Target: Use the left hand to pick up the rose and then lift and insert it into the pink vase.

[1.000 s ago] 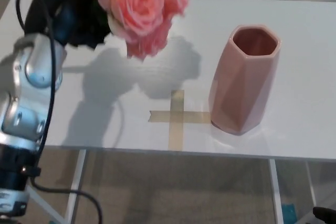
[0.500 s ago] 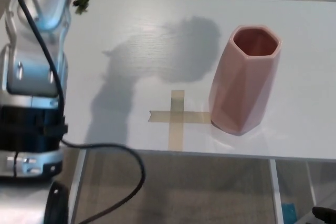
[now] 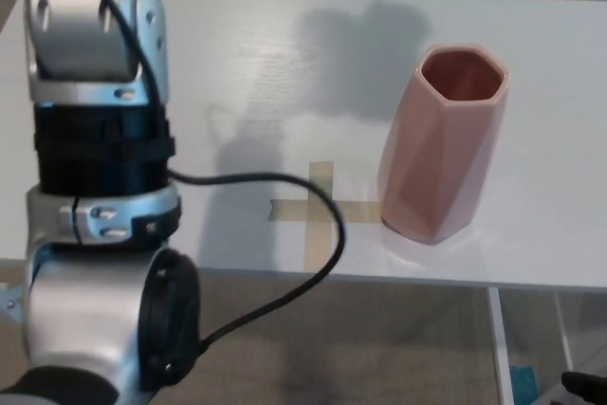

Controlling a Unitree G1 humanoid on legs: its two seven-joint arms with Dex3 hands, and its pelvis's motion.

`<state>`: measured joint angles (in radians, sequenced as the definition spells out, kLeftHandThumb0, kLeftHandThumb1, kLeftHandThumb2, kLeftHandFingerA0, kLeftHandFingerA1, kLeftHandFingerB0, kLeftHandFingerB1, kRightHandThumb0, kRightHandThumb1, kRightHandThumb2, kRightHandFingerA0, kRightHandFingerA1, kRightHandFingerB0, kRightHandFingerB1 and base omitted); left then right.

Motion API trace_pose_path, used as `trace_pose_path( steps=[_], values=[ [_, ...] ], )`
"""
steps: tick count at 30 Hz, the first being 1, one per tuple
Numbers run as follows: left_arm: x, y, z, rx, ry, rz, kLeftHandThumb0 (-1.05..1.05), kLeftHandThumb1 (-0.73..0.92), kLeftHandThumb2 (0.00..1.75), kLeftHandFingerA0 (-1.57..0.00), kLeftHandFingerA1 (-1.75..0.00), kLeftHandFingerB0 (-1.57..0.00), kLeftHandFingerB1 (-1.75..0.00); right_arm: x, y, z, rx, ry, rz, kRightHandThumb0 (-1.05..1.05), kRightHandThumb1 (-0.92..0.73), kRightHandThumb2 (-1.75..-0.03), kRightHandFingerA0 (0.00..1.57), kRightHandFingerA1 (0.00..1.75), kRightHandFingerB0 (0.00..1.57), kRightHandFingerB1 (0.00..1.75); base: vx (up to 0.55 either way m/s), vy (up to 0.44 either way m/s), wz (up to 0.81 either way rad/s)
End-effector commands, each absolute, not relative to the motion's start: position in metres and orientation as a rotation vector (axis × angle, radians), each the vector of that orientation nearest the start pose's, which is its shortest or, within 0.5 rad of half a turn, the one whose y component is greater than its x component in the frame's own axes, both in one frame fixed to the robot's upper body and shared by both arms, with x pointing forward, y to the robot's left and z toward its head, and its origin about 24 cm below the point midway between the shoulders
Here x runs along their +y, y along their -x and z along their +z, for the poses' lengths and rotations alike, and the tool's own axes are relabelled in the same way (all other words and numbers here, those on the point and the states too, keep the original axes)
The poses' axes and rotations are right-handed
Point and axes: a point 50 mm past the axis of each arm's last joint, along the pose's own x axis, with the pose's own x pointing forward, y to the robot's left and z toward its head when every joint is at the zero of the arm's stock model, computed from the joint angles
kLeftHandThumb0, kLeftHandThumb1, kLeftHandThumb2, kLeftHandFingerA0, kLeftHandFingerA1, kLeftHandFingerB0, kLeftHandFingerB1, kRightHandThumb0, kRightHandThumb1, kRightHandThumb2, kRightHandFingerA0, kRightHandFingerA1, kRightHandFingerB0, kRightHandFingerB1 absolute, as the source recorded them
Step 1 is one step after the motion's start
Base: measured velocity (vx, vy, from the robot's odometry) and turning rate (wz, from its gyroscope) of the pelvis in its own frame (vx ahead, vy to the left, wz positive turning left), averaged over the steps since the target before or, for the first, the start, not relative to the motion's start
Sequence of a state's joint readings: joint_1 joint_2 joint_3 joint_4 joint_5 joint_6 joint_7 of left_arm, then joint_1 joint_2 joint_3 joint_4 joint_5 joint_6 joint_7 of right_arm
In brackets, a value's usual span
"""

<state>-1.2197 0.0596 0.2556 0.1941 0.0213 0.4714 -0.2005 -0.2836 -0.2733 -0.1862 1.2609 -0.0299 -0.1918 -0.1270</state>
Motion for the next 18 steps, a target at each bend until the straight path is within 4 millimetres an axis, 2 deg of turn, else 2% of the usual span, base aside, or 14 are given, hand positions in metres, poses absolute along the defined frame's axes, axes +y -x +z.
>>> trace_pose_path(
  steps=[1, 5, 9, 10, 18],
  values=[
    [0.067, -0.353, 0.364, -0.408, 0.126, -0.483, -0.19, 0.77, 0.68, -0.88, -1.46, -0.84, -0.85, -0.272, -0.206, -0.103, 0.772, 0.227, -0.337, -0.29, -0.62, -0.57, 0.73, 0.44, 0.63, 0.41, 0.0, 0.0, 0.0],
    [0.057, -0.349, 0.367, -0.411, 0.119, -0.495, -0.19, 0.77, 0.68, -0.87, -1.46, -0.84, -0.85, -0.273, -0.207, -0.103, 0.771, 0.218, -0.336, -0.28, -0.62, -0.57, 0.73, 0.44, 0.62, 0.41, 0.0, 0.0, 0.0],
    [0.046, -0.345, 0.368, -0.411, 0.104, -0.53, -0.18, 0.77, 0.68, -0.85, -1.5, -0.81, -0.77, -0.272, -0.208, -0.102, 0.767, 0.213, -0.329, -0.28, -0.62, -0.58, 0.71, 0.44, 0.61, 0.41, 0.0, 0.0, 0.0],
    [0.044, -0.345, 0.368, -0.411, 0.103, -0.538, -0.18, 0.79, 0.63, -0.87, -1.47, -0.82, -0.77, -0.272, -0.209, -0.102, 0.766, 0.21, -0.329, -0.28, -0.62, -0.58, 0.71, 0.44, 0.61, 0.41, 0.0, 0.0, 0.0],
    [0.032, -0.343, 0.367, -0.416, 0.071, -0.593, -0.19, 0.8, 0.64, -0.85, -1.47, -0.78, -0.84, -0.272, -0.212, -0.1, 0.75, 0.204, -0.318, -0.27, -0.62, -0.57, 0.72, 0.44, 0.61, 0.41, 0.0, 0.0, 0.0]
  ],
)
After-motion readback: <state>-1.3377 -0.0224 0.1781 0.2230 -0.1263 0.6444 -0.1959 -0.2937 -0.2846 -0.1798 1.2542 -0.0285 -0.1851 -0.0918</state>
